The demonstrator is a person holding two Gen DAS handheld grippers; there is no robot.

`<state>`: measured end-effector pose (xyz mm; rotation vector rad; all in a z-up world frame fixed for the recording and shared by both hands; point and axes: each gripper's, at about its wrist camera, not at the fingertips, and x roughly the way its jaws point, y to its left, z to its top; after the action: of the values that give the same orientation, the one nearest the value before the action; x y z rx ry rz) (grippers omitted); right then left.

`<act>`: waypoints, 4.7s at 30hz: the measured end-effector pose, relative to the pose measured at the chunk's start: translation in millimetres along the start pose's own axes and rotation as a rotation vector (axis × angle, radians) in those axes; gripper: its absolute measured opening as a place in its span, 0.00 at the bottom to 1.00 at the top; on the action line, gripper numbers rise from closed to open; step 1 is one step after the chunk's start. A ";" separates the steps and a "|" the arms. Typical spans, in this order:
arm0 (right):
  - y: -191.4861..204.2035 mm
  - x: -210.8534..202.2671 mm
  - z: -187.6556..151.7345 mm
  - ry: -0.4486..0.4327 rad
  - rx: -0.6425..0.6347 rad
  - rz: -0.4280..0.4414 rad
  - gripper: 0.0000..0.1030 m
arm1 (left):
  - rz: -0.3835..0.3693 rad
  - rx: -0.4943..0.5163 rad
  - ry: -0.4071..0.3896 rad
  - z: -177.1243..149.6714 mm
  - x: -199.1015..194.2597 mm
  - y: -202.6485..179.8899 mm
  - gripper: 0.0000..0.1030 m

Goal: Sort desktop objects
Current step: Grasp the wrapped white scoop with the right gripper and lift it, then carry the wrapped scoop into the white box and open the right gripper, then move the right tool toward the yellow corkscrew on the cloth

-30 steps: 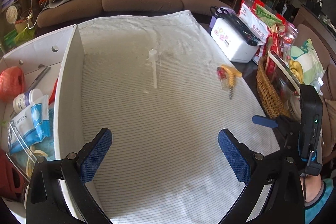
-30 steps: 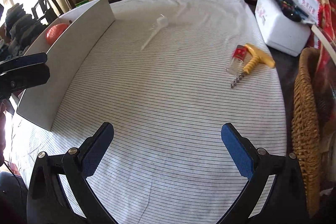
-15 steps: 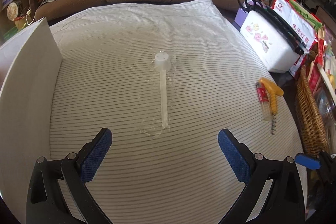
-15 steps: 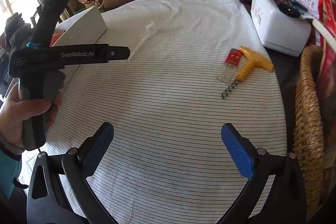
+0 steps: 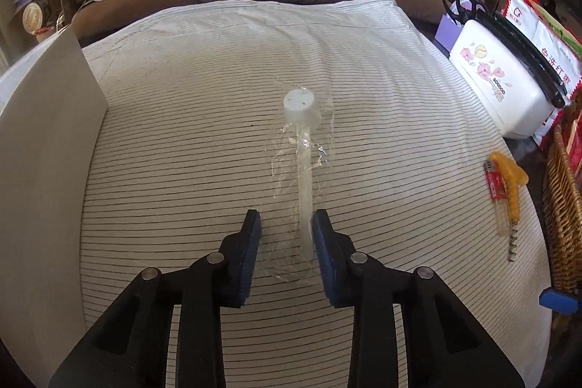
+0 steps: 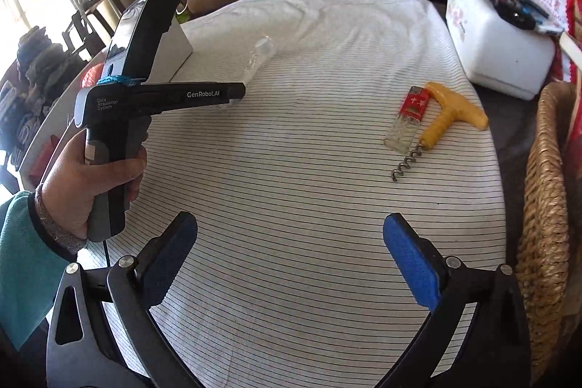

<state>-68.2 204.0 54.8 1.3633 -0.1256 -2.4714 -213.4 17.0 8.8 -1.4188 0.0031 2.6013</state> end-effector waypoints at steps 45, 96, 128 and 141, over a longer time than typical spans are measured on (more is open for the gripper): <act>94.5 4.0 132.4 -0.055 0.157 0.406 0.21 | -0.303 -0.118 -0.100 -80.0 -173.6 28.2 0.09; 348.3 129.8 104.1 0.206 0.030 0.429 0.40 | -0.108 -0.355 -0.088 -160.1 -219.1 292.8 0.61; 105.2 -42.8 49.6 -0.071 0.076 0.023 1.00 | -0.200 -0.102 -0.143 -86.2 -236.1 70.3 1.00; 1.0 -35.3 3.6 -0.120 0.060 -0.118 0.97 | -0.209 -0.031 -0.031 -42.7 -127.6 -35.4 1.00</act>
<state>-53.4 213.9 85.6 1.2799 -0.1518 -2.6679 -104.7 28.3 95.0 -1.3121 -0.1803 2.4616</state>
